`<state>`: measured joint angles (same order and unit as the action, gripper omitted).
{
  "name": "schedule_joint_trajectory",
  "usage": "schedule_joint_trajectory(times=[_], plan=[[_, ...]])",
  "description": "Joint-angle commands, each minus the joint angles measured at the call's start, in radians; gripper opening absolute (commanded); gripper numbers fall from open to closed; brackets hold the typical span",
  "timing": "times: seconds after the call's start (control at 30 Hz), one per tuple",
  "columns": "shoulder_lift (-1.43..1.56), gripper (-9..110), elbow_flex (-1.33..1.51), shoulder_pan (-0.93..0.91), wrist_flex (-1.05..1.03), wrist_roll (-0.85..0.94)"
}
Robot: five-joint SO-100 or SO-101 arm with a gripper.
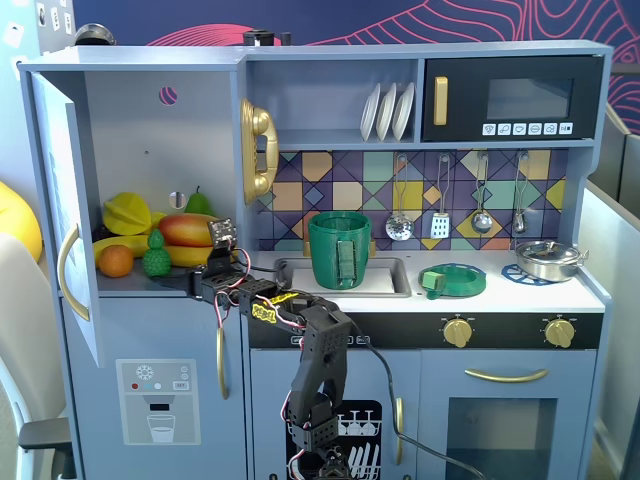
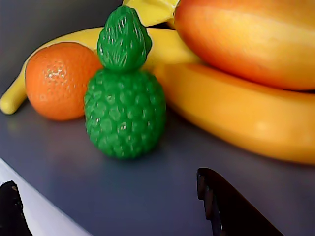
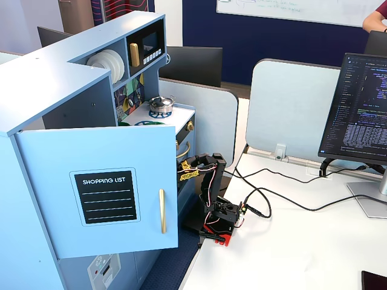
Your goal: Pick up the green pineapple from the left cabinet and place it in the green recipient
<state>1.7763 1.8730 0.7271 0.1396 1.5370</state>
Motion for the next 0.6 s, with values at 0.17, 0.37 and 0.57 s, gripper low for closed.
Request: schedule_joint_trajectory(times=[0.17,0.37,0.57], plan=[[-0.089,41,-0.21,0.015,0.049,0.023],[-0.17,41,-0.311,0.028,0.054,0.029],[-0.247,41,-0.393,0.044,0.048,0.044]])
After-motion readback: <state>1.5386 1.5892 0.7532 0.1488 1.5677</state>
